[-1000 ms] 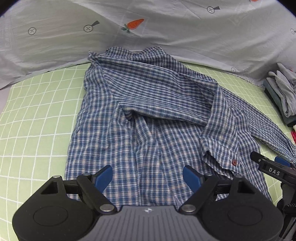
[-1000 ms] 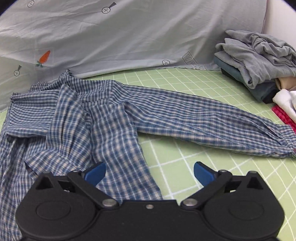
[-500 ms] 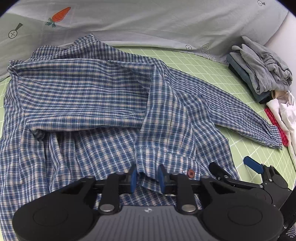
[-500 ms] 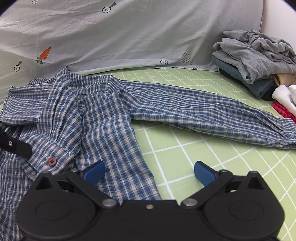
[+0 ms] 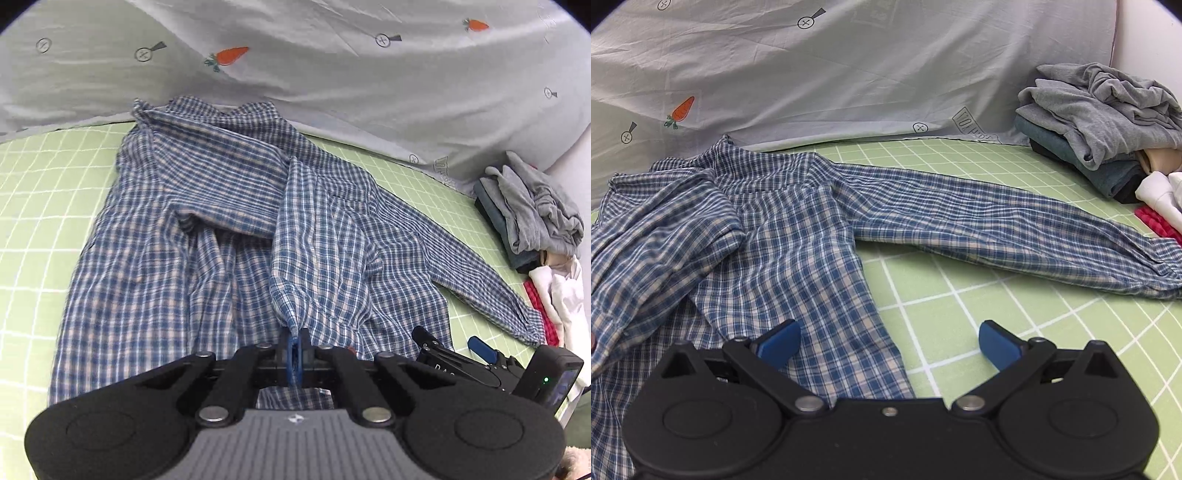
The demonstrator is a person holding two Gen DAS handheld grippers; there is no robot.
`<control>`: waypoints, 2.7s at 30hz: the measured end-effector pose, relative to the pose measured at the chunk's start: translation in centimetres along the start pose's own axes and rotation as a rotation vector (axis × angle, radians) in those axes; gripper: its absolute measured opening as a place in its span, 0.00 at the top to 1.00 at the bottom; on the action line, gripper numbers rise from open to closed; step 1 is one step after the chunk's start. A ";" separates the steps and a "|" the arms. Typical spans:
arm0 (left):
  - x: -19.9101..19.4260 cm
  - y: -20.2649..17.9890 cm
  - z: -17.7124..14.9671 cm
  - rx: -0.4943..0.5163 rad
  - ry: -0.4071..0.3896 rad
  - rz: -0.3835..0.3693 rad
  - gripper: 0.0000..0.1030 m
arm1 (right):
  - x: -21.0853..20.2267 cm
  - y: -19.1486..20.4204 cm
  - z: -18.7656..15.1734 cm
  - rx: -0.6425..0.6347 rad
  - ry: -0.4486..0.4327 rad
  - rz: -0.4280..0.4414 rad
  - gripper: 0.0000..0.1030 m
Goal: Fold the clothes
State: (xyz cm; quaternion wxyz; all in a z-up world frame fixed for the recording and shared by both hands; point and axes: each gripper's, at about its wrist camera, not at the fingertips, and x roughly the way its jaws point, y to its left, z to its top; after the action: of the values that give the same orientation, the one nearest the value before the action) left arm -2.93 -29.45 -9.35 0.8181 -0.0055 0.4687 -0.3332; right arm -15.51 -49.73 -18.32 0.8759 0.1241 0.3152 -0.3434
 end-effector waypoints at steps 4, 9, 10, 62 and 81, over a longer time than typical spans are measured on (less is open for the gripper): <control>-2.5 1.6 -1.8 -0.085 -0.022 0.014 0.98 | 0.0 0.0 0.0 -0.001 0.000 0.001 0.00; -5.2 3.3 -4.0 -0.184 -0.045 0.033 0.98 | 0.0 0.0 0.0 -0.002 0.000 0.002 0.00; -5.7 3.7 -4.5 -0.204 -0.050 0.037 0.98 | 0.0 0.0 0.1 -0.002 0.001 0.003 0.00; -8.0 1.8 -9.5 -0.029 0.079 0.125 0.52 | -7.8 -5.9 -3.7 0.068 0.059 0.022 0.00; 0.7 -5.3 -5.4 -0.049 0.135 0.246 0.16 | -1.6 -20.2 0.8 0.205 0.048 -0.112 0.00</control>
State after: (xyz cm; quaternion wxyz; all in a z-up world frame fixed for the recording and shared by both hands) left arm -9.69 -32.29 -11.23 0.8191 0.0545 0.5276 -0.2184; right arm -29.73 -64.05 -16.74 0.8302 0.2035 0.3059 -0.4193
